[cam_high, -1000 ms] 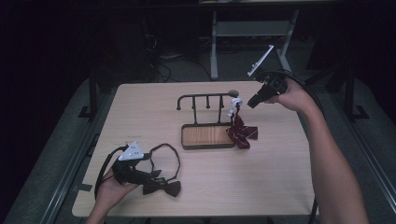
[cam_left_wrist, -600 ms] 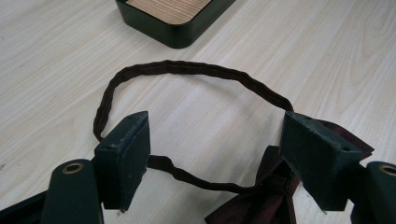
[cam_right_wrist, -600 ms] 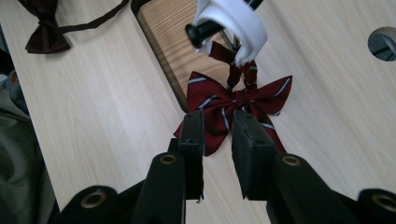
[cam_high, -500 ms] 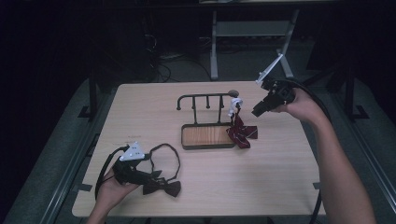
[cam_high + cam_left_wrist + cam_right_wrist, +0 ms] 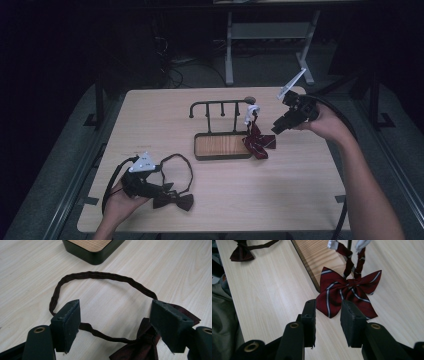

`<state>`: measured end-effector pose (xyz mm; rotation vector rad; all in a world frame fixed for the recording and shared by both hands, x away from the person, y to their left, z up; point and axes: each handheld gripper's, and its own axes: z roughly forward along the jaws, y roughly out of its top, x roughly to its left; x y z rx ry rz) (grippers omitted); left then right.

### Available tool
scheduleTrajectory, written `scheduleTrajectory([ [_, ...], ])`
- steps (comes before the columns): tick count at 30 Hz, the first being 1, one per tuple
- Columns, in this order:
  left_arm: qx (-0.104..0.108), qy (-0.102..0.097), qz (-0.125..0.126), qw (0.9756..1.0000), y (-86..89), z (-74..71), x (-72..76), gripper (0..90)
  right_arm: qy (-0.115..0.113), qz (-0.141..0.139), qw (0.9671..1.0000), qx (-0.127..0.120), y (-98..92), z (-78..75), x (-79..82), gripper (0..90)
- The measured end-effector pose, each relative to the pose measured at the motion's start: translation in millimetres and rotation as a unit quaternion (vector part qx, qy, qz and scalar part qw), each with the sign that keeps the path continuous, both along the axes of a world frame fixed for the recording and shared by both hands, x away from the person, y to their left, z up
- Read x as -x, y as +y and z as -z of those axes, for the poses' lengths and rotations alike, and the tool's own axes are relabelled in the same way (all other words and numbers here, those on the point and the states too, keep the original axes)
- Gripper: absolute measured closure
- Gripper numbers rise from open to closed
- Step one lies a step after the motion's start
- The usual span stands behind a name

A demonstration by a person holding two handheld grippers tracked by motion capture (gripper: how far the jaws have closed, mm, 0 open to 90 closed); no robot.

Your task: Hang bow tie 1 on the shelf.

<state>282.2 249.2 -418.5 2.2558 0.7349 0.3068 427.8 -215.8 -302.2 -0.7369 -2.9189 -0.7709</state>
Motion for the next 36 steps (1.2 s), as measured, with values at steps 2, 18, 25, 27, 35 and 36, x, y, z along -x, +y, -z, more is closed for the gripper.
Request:
scheduleTrajectory([
  [2, 0.001, 0.001, -0.001, 1.0, 0.1, -0.2, -0.1, 25.6, 0.0, -0.001, 1.0, -0.002, 0.0, 1.1, 2.0, 63.9],
  [18, 0.016, 0.017, -0.004, 0.9997, 1.2, -0.9, -3.4, 25.9, 0.007, 0.0, 0.9998, -0.016, -4.8, 21.5, 17.7, 58.2],
  [25, 0.01, 0.018, -0.004, 0.9998, 0.5, -1.8, -5.0, 25.9, 0.014, 0.003, 0.9997, -0.019, -9.2, 35.8, 26.4, 56.0],
  [27, 0.009, 0.017, -0.003, 0.9998, 0.0, -3.0, -5.0, 25.9, 0.013, 0.004, 0.9997, -0.019, -10.7, 39.0, 29.4, 55.7],
  [35, 0.007, 0.023, -0.006, 0.9997, -2.2, -4.0, -7.0, 25.9, 0.01, 0.012, 0.9993, -0.032, -19.9, 54.1, 41.8, 52.8],
  [36, 0.007, 0.023, -0.007, 0.9997, -2.4, -4.3, -7.2, 25.9, 0.01, 0.012, 0.9993, -0.034, -20.5, 56.4, 42.8, 52.3],
])
